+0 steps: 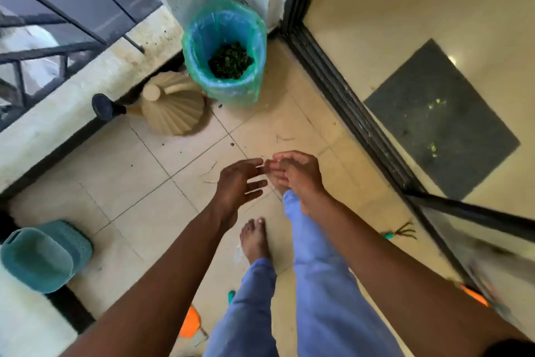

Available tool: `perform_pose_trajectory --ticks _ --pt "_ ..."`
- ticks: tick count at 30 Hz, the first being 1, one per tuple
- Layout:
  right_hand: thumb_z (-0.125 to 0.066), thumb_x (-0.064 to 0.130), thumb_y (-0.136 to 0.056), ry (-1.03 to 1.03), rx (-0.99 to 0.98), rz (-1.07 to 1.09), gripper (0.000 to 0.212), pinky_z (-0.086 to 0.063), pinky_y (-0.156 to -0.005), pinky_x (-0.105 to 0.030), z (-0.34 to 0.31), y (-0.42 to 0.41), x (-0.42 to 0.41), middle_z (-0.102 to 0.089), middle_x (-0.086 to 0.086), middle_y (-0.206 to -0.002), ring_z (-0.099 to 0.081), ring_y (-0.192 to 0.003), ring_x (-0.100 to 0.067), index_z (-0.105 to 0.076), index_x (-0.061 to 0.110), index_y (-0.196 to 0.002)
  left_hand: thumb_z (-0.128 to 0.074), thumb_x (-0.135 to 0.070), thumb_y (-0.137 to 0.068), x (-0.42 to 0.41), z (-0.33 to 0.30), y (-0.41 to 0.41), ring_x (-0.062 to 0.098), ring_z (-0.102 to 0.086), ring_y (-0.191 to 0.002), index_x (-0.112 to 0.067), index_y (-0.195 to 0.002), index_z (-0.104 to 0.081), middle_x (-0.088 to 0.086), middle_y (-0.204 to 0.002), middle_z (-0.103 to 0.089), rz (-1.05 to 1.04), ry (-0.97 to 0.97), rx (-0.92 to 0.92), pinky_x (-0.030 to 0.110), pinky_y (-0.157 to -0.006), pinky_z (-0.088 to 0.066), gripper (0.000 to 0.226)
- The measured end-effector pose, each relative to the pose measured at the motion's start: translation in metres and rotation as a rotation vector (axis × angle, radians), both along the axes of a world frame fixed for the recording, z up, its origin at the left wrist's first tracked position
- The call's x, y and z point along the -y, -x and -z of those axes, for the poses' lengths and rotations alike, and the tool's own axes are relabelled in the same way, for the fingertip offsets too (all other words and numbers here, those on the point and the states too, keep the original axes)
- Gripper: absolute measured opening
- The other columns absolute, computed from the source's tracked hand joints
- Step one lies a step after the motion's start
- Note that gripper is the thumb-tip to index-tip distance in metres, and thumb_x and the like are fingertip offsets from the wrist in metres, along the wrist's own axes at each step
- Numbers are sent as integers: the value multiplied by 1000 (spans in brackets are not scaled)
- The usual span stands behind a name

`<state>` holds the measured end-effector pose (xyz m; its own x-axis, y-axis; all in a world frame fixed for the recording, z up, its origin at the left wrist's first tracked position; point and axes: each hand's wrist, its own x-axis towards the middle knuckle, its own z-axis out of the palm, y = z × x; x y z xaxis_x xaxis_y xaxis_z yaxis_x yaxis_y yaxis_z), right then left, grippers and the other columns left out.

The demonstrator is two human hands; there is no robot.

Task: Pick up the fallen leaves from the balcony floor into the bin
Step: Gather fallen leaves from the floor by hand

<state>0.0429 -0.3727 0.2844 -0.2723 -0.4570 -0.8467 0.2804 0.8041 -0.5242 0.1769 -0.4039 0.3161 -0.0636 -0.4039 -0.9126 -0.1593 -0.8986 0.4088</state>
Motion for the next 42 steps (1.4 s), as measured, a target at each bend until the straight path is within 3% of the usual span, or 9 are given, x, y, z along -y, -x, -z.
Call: perform_pose_trajectory --ticks 5,8,14,19,23,29,33,37,42 --pt "-51 -4 -95 90 -42 130 20 -47 -51 -15 -28 20 -55 -71 -17 -85 -62 -65 -16 -71 0 -99 -46 -19 -103 -31 -15 19 37 -68 -114 -15 -121 -69 6 -115 -76 284 79 19 49 -104 -50 30" --pt "-55 -2 -93 85 -75 155 21 -49 -58 -14 -32 38 -104 -74 -15 -90 -66 -69 -14 -72 -1 -104 -49 -16 -103 -60 -11 46 37 -68 -112 -17 -120 -69 7 -115 -75 429 128 37 49 -103 -50 26" --pt "-58 20 -77 -18 -196 185 19 -54 -70 -32 -9 75 -220 -75 6 -79 -71 -80 -19 -75 27 -79 -50 -17 -103 -153 11 111 32 -72 -103 -16 -114 -70 3 -104 -78 778 130 17 40 -87 -54 24" --pt "-57 28 -69 -54 -228 371 15 -58 -87 -47 19 122 -338 -77 0 -87 -72 -89 -29 -71 34 -71 -52 -19 -103 -247 28 173 24 -68 -93 -17 -116 -70 7 -107 -77 1012 117 22 34 -81 -48 22" --pt "-58 30 -67 -63 -208 562 12 -57 -90 -50 26 161 -445 -77 -2 -89 -72 -90 -30 -69 33 -70 -53 -23 -100 -338 32 233 29 -62 -96 -13 -120 -65 13 -114 -70 1171 79 -29 33 -80 -44 25" --pt "-59 29 -75 -145 -239 766 23 -57 -89 -43 20 190 -594 -77 4 -90 -72 -89 -21 -76 23 -89 -48 -13 -105 -472 28 298 26 -64 -95 -18 -113 -70 7 -109 -74 1536 150 -44 33 -80 -46 24" --pt "-62 26 -87 -190 -213 945 20 -56 -89 -37 19 184 -680 -77 1 -97 -71 -93 -20 -77 20 -99 -55 -8 -101 -561 20 329 14 -67 -86 -14 -113 -73 6 -107 -75 1789 239 -95 13 -64 -48 23" --pt "-61 17 -90 -246 -219 1108 16 -41 -73 -7 23 157 -740 -75 5 -102 -64 -88 -10 -76 19 -97 -58 -37 -81 -629 20 340 12 -71 -98 -44 -98 -76 -14 -98 -78 2058 326 -64 36 -91 -54 26" --pt "-60 15 -88 -351 -115 1300 18 -40 -77 -18 32 112 -788 -75 4 -107 -66 -100 -19 -76 21 -93 -57 -46 -67 -693 28 351 16 -72 -102 -43 -96 -76 -12 -98 -78 2260 245 -106 49 -100 -53 35"
